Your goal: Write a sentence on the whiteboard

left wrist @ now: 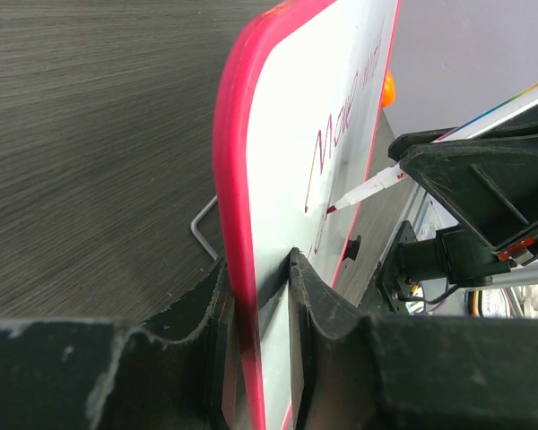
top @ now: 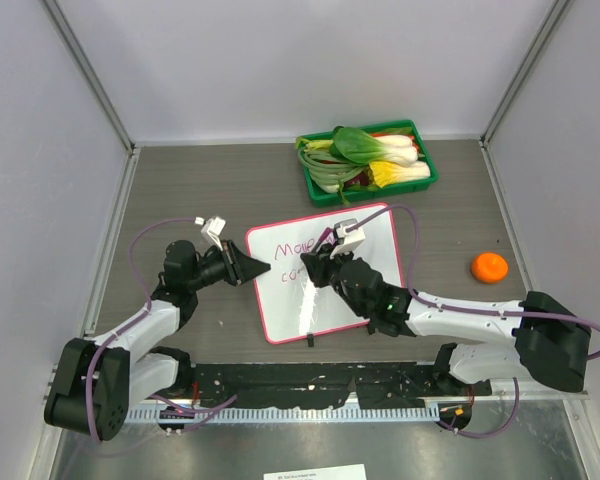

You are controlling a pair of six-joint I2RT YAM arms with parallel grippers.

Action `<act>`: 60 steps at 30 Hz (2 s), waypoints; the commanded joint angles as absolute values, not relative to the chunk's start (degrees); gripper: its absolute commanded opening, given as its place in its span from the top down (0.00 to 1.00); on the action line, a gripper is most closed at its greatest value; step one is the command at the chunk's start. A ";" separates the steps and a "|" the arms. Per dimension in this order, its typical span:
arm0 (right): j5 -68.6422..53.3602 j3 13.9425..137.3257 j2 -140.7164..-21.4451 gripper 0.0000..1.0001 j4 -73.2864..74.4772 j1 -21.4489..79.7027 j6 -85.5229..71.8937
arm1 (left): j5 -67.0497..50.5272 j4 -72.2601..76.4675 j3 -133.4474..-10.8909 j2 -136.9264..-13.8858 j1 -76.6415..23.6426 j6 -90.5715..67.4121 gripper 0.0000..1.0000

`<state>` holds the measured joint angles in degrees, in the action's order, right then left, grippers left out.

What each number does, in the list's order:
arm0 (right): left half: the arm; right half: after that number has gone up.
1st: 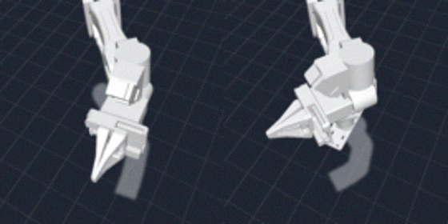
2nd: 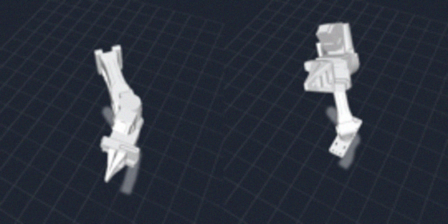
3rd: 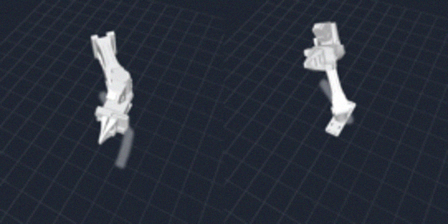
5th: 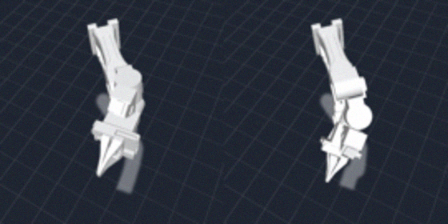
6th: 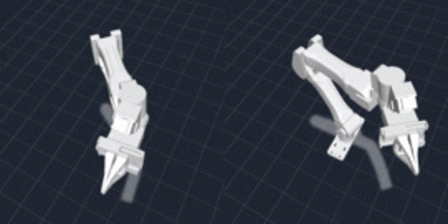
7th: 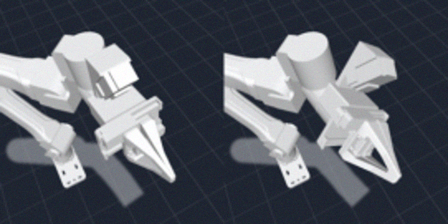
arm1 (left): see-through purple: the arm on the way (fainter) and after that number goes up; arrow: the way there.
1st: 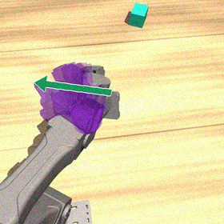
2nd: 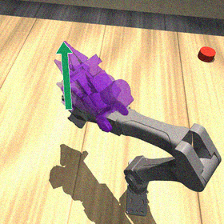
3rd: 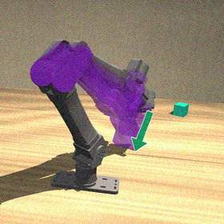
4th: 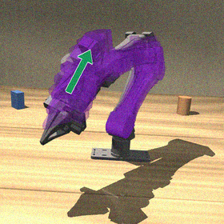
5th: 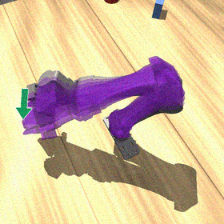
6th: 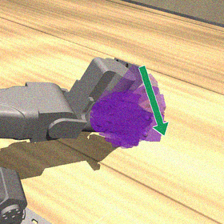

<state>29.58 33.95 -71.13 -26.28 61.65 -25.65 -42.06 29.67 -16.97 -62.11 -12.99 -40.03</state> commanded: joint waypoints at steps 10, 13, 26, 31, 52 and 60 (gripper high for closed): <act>30.06 32.96 -69.61 0.99 -25.23 61.26 -27.24 | -37.09 26.81 -16.08 -62.05 -12.92 -33.40 1.00; 29.45 32.26 -69.00 0.99 -24.87 61.26 -27.51 | -37.09 26.81 -16.00 -62.05 -12.92 -33.40 1.00; 29.18 31.37 -68.64 0.99 -25.22 61.26 -28.65 | -36.83 26.54 -16.00 -61.70 -12.83 -33.31 1.00; 30.58 33.22 -68.82 0.99 -26.10 61.09 -27.51 | -36.83 26.54 -16.00 -61.70 -12.83 -33.31 1.00; 29.89 34.37 -68.82 0.99 -23.91 59.15 -27.24 | -36.74 26.46 -16.00 -61.61 -12.92 -33.22 1.00; 29.09 32.17 -67.33 0.99 -22.41 59.15 -28.48 | -36.83 26.46 -16.00 -61.70 -12.83 -33.22 1.00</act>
